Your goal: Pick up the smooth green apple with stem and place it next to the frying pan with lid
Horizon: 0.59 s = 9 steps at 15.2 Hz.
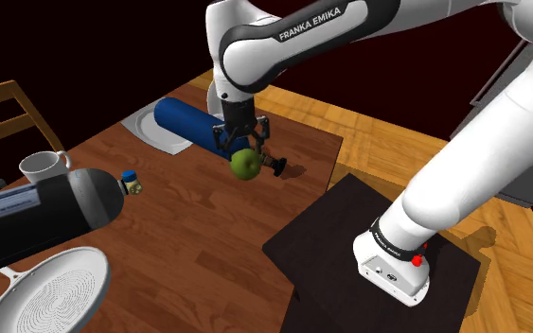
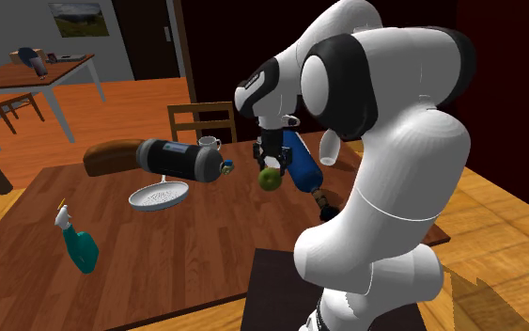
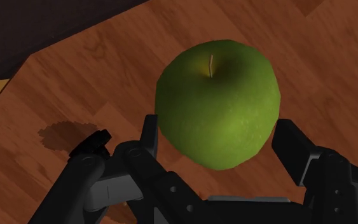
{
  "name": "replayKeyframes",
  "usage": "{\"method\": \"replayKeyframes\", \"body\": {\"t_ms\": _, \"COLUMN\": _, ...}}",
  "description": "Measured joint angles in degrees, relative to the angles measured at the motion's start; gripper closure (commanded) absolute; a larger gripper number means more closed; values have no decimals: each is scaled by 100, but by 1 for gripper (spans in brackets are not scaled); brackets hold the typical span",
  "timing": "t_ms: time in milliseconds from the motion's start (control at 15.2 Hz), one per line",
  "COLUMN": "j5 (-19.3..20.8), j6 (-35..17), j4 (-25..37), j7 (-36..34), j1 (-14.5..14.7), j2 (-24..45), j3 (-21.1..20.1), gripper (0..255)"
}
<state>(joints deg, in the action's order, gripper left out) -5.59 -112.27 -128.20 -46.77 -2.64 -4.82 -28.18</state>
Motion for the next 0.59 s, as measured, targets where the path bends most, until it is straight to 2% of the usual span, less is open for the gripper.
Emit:
{"method": "replayKeyframes", "body": {"t_ms": 330, "j5": -77, "j6": -101, "j4": 136, "j7": -714, "j1": 346, "j2": 207, "j3": -404, "gripper": 255}}
{"method": "replayKeyframes", "body": {"t_ms": 594, "j5": 41, "j6": -41, "j4": 589, "j7": -1362, "j1": 613, "j2": 608, "j3": -694, "gripper": 255}}
